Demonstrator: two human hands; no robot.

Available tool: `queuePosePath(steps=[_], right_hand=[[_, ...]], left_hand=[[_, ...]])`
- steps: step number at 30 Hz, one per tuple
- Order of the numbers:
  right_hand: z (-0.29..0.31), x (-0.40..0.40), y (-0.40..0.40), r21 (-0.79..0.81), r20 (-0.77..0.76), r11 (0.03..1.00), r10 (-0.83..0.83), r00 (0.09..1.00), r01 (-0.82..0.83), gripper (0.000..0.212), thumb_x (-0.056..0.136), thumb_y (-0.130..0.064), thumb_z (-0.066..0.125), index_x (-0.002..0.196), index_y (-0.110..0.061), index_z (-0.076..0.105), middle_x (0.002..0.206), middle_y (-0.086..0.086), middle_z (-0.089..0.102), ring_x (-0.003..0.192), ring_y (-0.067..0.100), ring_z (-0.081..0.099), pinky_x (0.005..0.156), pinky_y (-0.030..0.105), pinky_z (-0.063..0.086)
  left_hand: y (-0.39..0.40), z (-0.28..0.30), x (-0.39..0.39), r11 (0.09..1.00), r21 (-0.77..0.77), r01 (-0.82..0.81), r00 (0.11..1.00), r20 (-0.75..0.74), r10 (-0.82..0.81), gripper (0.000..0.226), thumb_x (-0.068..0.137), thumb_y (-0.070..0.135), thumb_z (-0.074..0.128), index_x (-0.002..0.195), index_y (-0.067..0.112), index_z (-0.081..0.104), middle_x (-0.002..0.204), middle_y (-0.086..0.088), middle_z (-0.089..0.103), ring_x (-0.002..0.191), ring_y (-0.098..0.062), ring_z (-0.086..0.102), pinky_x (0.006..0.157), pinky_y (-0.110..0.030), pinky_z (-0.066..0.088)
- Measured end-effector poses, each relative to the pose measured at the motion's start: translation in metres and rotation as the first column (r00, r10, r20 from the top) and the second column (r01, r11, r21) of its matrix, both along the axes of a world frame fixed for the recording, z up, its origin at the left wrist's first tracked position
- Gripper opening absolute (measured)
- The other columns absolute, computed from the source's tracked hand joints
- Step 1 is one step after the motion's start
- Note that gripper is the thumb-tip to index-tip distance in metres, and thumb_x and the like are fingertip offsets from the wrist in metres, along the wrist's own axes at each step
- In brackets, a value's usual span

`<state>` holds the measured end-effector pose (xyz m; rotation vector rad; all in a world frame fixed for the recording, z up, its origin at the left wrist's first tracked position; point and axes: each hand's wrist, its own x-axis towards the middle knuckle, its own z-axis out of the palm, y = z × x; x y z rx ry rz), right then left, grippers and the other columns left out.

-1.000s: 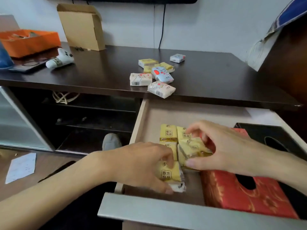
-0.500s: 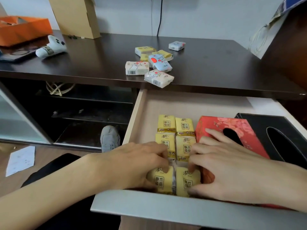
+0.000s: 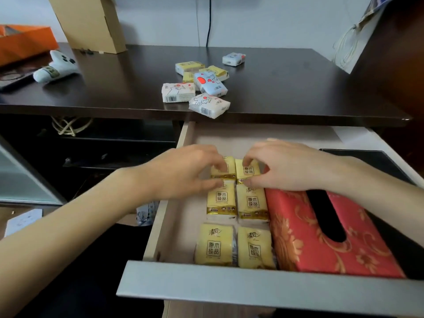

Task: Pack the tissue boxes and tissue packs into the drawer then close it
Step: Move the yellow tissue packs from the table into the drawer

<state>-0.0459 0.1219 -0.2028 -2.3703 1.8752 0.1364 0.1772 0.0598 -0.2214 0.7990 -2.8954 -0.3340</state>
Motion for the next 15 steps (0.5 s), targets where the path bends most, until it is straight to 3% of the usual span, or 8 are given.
queuePosePath(steps=[1,3,6,9,12,15], right_hand=[[-0.002,0.000,-0.007,0.037,-0.030,0.999,-0.009,1.000,0.010,0.052,0.084,-0.068,0.062,0.120,-0.030,0.063,0.118,-0.009,0.062,0.114,0.020,0.057,0.089,0.038,0.048],[-0.007,0.002,-0.016,0.120,-0.068,0.992,-0.018,0.997,0.026,0.050,0.077,-0.073,0.066,0.099,-0.029,0.060,0.103,-0.007,0.062,0.100,0.021,0.059,0.078,0.040,0.049],[-0.015,0.005,-0.022,0.116,-0.089,0.992,-0.030,0.996,0.041,0.046,0.078,-0.076,0.061,0.081,-0.031,0.050,0.095,-0.009,0.059,0.094,0.020,0.058,0.072,0.039,0.045],[-0.022,0.004,-0.023,0.040,-0.043,0.997,-0.069,0.997,0.070,0.033,0.091,-0.061,0.050,0.100,-0.030,0.058,0.113,-0.004,0.061,0.112,0.023,0.057,0.089,0.045,0.049],[-0.027,0.001,-0.023,0.027,-0.066,0.996,-0.082,0.994,0.084,0.027,0.099,-0.040,0.041,0.109,-0.023,0.060,0.121,0.001,0.064,0.117,0.029,0.059,0.094,0.048,0.050],[-0.027,0.001,-0.022,0.003,-0.029,0.995,-0.097,0.995,0.097,0.035,0.101,-0.032,0.038,0.126,-0.027,0.062,0.131,0.000,0.063,0.123,0.030,0.059,0.098,0.048,0.049]], left_hand=[[-0.008,-0.001,-0.006,1.000,-0.007,-0.019,0.999,0.045,0.019,0.040,0.091,0.048,0.059,0.125,0.028,0.060,0.123,0.010,0.057,0.117,-0.012,0.053,0.095,-0.041,0.047],[-0.020,-0.007,-0.018,0.999,-0.010,-0.041,0.988,0.148,0.042,0.054,0.092,0.054,0.055,0.134,0.021,0.053,0.133,0.004,0.053,0.125,-0.016,0.049,0.101,-0.041,0.044],[-0.028,-0.017,-0.032,0.997,-0.011,-0.073,0.964,0.257,0.073,0.056,0.091,0.061,0.046,0.126,0.018,0.052,0.128,0.001,0.054,0.121,-0.020,0.051,0.097,-0.041,0.045],[-0.031,-0.024,-0.035,0.997,-0.030,-0.076,0.955,0.286,0.081,0.048,0.093,0.061,0.043,0.114,0.020,0.053,0.118,0.001,0.056,0.110,-0.021,0.055,0.085,-0.039,0.046],[-0.034,-0.026,-0.033,0.998,-0.040,-0.045,0.953,0.298,0.055,0.048,0.093,0.058,0.044,0.121,0.021,0.055,0.122,0.003,0.055,0.110,-0.020,0.055,0.088,-0.044,0.049],[-0.037,-0.024,-0.031,0.999,0.002,-0.038,0.962,0.270,0.036,0.040,0.095,0.052,0.045,0.124,0.026,0.055,0.120,0.005,0.055,0.111,-0.018,0.055,0.089,-0.045,0.049]])
